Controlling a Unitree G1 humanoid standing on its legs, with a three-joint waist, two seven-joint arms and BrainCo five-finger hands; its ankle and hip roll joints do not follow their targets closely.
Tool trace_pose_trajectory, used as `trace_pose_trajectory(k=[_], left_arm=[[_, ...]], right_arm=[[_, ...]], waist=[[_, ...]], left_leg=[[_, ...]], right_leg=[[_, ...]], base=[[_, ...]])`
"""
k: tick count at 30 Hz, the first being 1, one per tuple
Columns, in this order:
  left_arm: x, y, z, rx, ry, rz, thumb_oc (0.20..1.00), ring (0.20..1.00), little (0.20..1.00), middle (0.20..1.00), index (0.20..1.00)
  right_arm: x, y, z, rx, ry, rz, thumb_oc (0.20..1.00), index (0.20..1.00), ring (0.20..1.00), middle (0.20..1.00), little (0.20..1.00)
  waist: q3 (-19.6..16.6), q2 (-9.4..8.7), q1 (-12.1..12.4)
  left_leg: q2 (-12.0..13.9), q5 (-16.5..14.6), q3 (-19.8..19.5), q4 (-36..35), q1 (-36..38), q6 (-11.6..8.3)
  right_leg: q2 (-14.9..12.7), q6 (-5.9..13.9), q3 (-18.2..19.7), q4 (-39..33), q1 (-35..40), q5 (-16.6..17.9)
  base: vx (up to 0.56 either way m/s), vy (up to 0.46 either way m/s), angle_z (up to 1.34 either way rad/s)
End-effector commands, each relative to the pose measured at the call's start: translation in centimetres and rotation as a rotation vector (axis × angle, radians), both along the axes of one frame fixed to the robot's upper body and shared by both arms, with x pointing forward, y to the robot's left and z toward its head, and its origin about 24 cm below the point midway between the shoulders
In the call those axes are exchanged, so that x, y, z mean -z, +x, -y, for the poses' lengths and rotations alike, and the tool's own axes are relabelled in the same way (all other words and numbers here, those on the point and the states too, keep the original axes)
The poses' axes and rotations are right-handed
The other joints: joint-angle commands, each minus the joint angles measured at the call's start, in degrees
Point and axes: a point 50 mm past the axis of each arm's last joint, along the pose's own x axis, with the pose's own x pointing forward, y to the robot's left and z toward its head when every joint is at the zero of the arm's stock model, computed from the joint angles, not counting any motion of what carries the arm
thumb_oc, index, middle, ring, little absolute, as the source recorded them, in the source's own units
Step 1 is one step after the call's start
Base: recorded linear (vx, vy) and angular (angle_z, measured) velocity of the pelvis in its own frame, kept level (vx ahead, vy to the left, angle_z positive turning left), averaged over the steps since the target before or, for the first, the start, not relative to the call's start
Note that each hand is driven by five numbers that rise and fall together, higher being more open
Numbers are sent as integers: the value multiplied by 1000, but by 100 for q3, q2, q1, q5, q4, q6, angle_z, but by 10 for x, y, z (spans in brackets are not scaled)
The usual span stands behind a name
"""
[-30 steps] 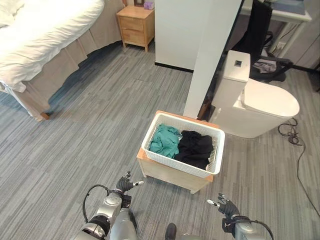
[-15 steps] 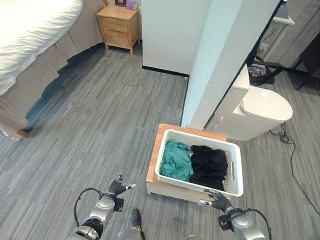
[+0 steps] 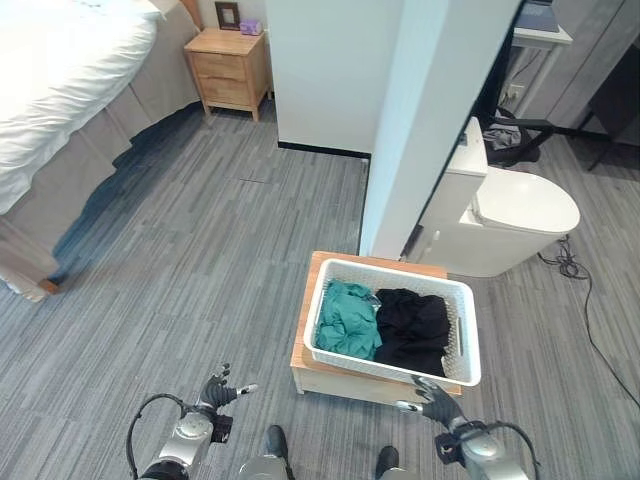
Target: Grab the laundry basket,head to the washer,open it,put in the laundry and shut it.
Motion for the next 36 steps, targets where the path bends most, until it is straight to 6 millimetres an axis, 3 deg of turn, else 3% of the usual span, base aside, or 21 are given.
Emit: trace_pose_trajectory(k=[1, 3, 6, 7, 10, 14, 15, 16, 17, 18, 22, 24, 25, 26, 28, 31, 32, 33, 36], left_arm=[[-24, 39, 6, 36, -3, 135, 1000, 1000, 1000, 1000, 1000], [-35, 47, 7, 51, -13, 189, 1000, 1000, 1000, 1000, 1000], [-43, 49, 2, 63, -7, 219, 1000, 1000, 1000, 1000, 1000], [-58, 49, -4, 109, 1, 267, 1000, 1000, 1000, 1000, 1000], [-71, 39, -19, 150, -8, 258, 1000, 1000, 1000, 1000, 1000], [-82, 34, -35, 231, 46, 221, 1000, 1000, 1000, 1000, 1000], [-82, 33, -34, 231, 45, 221, 1000, 1000, 1000, 1000, 1000], [-88, 33, -42, 316, 78, 178, 1000, 1000, 1000, 1000, 1000], [-88, 33, -41, 316, 77, 177, 1000, 1000, 1000, 1000, 1000], [-98, 43, -46, 397, 119, 144, 1000, 1000, 1000, 1000, 1000], [-112, 66, -46, 470, 162, 137, 1000, 1000, 1000, 1000, 1000], [-124, 91, -39, 519, 209, 140, 1000, 1000, 1000, 1000, 1000], [-124, 92, -39, 520, 209, 140, 1000, 1000, 1000, 1000, 1000], [-131, 112, -31, 574, 261, 124, 1000, 1000, 1000, 1000, 1000], [-138, 131, -29, 568, 314, 122, 1000, 1000, 1000, 1000, 1000], [-148, 155, -26, 569, 425, 76, 1000, 1000, 1000, 1000, 1000], [-149, 155, -27, 568, 426, 76, 1000, 1000, 1000, 1000, 1000], [-163, 173, -19, 573, 504, 67, 1000, 1000, 1000, 1000, 1000], [-172, 190, 3, 588, 577, 76, 1000, 1000, 1000, 1000, 1000]], right_arm=[[-22, 22, 9, -10, -35, 126, 1000, 1000, 1000, 1000, 1000], [-32, 19, 23, 69, -25, 167, 1000, 1000, 1000, 1000, 1000], [-44, 18, 28, 76, -11, 209, 1000, 1000, 1000, 1000, 1000], [-62, 8, 40, 83, -19, 247, 1000, 1000, 1000, 1000, 1000], [-94, -25, 59, 175, 33, 302, 1000, 1000, 1000, 1000, 1000], [-128, -32, 82, 141, -30, 329, 1000, 1000, 1000, 1000, 1000], [-128, -32, 82, 141, -30, 328, 1000, 1000, 1000, 1000, 1000], [-148, -28, 99, 96, -56, 320, 1000, 1000, 1000, 1000, 1000], [-148, -28, 99, 96, -56, 320, 1000, 1000, 1000, 1000, 1000], [-165, -19, 117, 83, -75, 319, 1000, 1000, 1000, 1000, 1000], [-178, -15, 137, 39, -112, 237, 1000, 1000, 1000, 1000, 1000], [-187, -15, 152, 34, -155, 186, 1000, 1000, 1000, 1000, 1000], [-187, -15, 152, 35, -155, 187, 1000, 1000, 1000, 1000, 1000], [-193, -11, 163, 53, -191, 171, 1000, 1000, 1000, 1000, 1000], [-190, -3, 167, 114, -127, 218, 1000, 1000, 1000, 1000, 1000], [-176, 2, 189, 248, -77, 162, 1000, 1000, 1000, 1000, 1000], [-175, 3, 189, 247, -76, 162, 1000, 1000, 1000, 1000, 1000], [-173, 11, 211, 293, -212, 63, 1000, 1000, 1000, 1000, 1000], [-168, 39, 219, 354, -335, 21, 1000, 1000, 1000, 1000, 1000]], waist=[[160, -62, -83], [191, 2, -165], [210, 22, -177], [204, 36, -188], [128, 109, -227], [66, 185, -223], [62, 188, -216], [26, 200, -206], [23, 204, -205], [12, 198, -220], [-6, 200, -197], [-2, 217, -228], [0, 218, -222], [38, 233, -260], [102, 232, -310], [165, 219, -298], [168, 214, -304], [266, 214, -278], [392, 218, -313]], left_leg=[[222, -177, -238, 606, -122, -295], [320, -42, -229, 537, -84, -377], [366, 22, -236, 472, -99, -410], [393, 73, -244, 369, -82, -421], [345, 93, -225, 131, 16, -406], [261, 141, -193, -128, 74, -384], [259, 144, -188, -137, 80, -383], [225, 128, -179, -196, 109, -385], [225, 128, -178, -196, 107, -385], [179, 109, -148, -262, 101, -386], [133, 110, -146, -276, -16, -397], [79, 131, -200, -276, -137, -399], [79, 131, -201, -276, -138, -399], [49, 137, -216, -276, -215, -394], [25, 132, -194, -276, -265, -378], [11, 146, -147, -276, -347, -377], [11, 146, -146, -276, -346, -377], [12, 169, -115, -276, -433, -374], [29, 207, -88, -276, -521, -352]], right_leg=[[-44, 104, -144, -219, 288, 84], [64, 48, -142, -254, 302, 30], [106, 29, -162, -258, 289, 19], [129, 24, -189, -276, 280, 15], [99, 72, -261, -276, 302, 3], [17, 140, -264, -276, 228, 85], [17, 141, -260, -276, 228, 86], [-22, 181, -242, -276, 202, 142], [-23, 182, -240, -276, 200, 143], [-66, 244, -212, -276, 118, 227], [-149, 299, -200, -276, -22, 328], [-214, 328, -235, -276, -120, 383], [-214, 328, -235, -276, -122, 383], [-244, 356, -251, -276, -188, 429], [-278, 393, -222, -276, -270, 494], [-315, 436, -177, -276, -400, 588], [-316, 436, -176, -276, -400, 588], [-337, 447, -141, -276, -522, 645], [-341, 440, -70, -276, -663, 712]], base=[[14, -88, -7], [24, -137, 0], [7, -59, 4], [23, -65, 0], [45, 3, 11], [3, 48, -1], [8, 51, 2], [4, 36, 5], [-12, 75, 2], [-30, 54, 1], [-28, 47, 2], [-27, 41, 6], [-45, 45, 14], [-51, 47, 6], [-66, 50, 1], [-44, 18, -4], [-64, 16, -6], [-76, 22, -6], [-62, 33, -7]])
